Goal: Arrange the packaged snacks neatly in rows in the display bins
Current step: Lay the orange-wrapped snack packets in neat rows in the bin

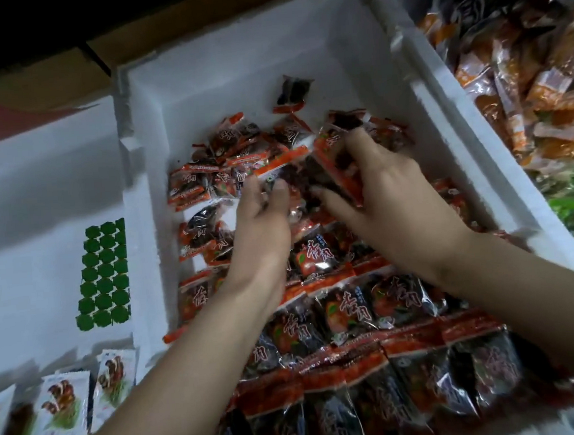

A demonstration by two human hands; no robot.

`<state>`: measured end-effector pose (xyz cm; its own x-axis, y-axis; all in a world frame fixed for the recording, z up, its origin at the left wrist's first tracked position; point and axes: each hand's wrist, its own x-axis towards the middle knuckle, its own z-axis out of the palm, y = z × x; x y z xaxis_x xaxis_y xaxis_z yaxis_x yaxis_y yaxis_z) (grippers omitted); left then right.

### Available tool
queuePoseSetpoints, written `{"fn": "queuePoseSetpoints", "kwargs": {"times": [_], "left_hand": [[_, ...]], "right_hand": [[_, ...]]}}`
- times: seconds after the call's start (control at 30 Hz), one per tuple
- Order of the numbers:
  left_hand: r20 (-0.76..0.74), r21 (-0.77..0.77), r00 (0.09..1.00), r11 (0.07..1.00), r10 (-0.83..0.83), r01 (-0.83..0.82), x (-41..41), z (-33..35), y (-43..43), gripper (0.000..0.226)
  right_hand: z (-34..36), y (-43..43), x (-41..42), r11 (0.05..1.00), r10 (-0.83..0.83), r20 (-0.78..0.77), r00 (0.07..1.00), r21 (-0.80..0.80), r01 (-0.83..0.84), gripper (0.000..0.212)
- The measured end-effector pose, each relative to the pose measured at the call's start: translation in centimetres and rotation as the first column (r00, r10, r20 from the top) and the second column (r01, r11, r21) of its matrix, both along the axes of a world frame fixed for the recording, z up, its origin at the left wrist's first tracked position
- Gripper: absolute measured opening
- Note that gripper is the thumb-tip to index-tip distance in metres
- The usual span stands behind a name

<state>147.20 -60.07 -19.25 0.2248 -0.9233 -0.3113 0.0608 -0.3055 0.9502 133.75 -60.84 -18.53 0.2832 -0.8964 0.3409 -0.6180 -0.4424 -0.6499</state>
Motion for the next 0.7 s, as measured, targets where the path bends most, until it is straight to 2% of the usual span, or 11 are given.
{"fn": "queuePoseSetpoints", "kwargs": {"times": [0.13, 0.27, 0.33, 0.4, 0.47, 0.53, 0.57, 0.67, 0.7], "left_hand": [[-0.156, -0.001, 0.986, 0.999, -0.054, 0.054, -1.9, 1.0, 2.4, 0.034], [-0.333, 0.016, 0.927, 0.982, -0.172, 0.188, -3.1, 1.4, 3.7, 0.063], [-0.268, 0.025, 0.940, 0.974, -0.212, 0.227, -3.7, 1.7, 4.3, 0.069], [-0.101, 0.023, 0.960, 0.964, -0.262, 0.265, -4.1, 1.7, 4.9, 0.057], [0.034, 0.018, 0.970, 0.970, -0.242, 0.241, -4.1, 1.6, 5.4, 0.033], [0.101, 0.010, 0.967, 0.972, -0.233, 0.233, -3.9, 1.3, 6.0, 0.019], [0.116, 0.016, 0.964, 0.971, -0.241, 0.240, -3.7, 1.1, 6.3, 0.023], [0.155, 0.074, 0.948, 0.960, -0.277, 0.269, -3.8, 1.0, 6.9, 0.060], [0.159, 0.092, 0.942, 0.954, -0.297, 0.285, -3.8, 1.0, 7.0, 0.062]], "right_hand": [[0.2, 2.7, -0.5, 0.991, 0.037, 0.038, 0.999, 0.131, -0.041, 0.034], [-0.2, 4.4, -1.9, 0.966, -0.009, 0.045, 0.999, 0.257, -0.003, 0.060], [-0.5, 5.2, -2.8, 0.948, 0.036, -0.004, 0.999, 0.316, -0.033, 0.080], [-0.3, 6.2, -3.3, 0.927, 0.139, -0.026, 0.990, 0.356, -0.121, 0.089], [0.0, 7.0, -3.8, 0.903, 0.205, 0.017, 0.979, 0.383, -0.196, 0.085], [0.2, 7.3, -4.6, 0.869, 0.162, 0.118, 0.980, 0.454, -0.198, 0.078], [0.2, 7.4, -5.0, 0.858, 0.119, 0.157, 0.980, 0.481, -0.181, 0.073], [0.0, 7.5, -6.3, 0.890, 0.010, 0.168, 0.986, 0.448, -0.086, 0.055], [-0.1, 7.6, -6.6, 0.904, -0.010, 0.166, 0.986, 0.423, -0.062, 0.048]]}}
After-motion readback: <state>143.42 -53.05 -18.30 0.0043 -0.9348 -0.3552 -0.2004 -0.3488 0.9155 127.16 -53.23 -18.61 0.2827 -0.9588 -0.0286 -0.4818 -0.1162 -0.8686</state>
